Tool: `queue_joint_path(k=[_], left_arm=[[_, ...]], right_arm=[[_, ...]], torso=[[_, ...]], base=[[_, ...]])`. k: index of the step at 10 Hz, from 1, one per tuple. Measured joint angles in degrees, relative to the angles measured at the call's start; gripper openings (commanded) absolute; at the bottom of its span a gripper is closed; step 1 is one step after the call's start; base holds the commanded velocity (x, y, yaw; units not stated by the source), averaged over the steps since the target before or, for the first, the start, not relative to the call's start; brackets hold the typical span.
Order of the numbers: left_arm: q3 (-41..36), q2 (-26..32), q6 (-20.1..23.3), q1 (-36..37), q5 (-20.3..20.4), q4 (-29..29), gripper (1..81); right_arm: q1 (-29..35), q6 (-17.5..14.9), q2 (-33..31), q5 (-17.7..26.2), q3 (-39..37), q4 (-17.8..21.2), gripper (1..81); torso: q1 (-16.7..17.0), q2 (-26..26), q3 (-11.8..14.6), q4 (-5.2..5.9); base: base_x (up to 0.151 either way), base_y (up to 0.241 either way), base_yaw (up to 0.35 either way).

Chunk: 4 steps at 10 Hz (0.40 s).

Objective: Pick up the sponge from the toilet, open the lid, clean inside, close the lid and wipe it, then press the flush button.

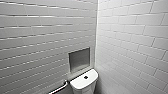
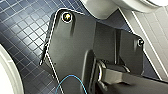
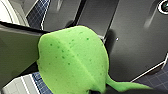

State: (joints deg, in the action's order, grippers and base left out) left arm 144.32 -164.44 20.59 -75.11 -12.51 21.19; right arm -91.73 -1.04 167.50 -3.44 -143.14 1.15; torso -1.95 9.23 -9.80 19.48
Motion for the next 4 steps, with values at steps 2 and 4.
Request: queue_joint_path(k=[2, 4], left_arm=[[7.06, -5.16, 0.22, -2.78, 3.74, -1.57, 1.0], [12.11, -8.63, 0.3, -5.27, 6.92, -2.94, 1.0]], right_arm=[[0.15, 0.0, 1.05, 0.0, -1.87, -0.11, 1.0], [0.15, -0.01, 2.12, 0.09, -3.5, -0.11, 1.0]], torso=[[0.05, 0.02, -0.13, 0.0], [0.05, 0.05, -0.11, 0.0]], base=[[0.0, 0.0, 0.0], [0.0, 0.0, 0.0]])
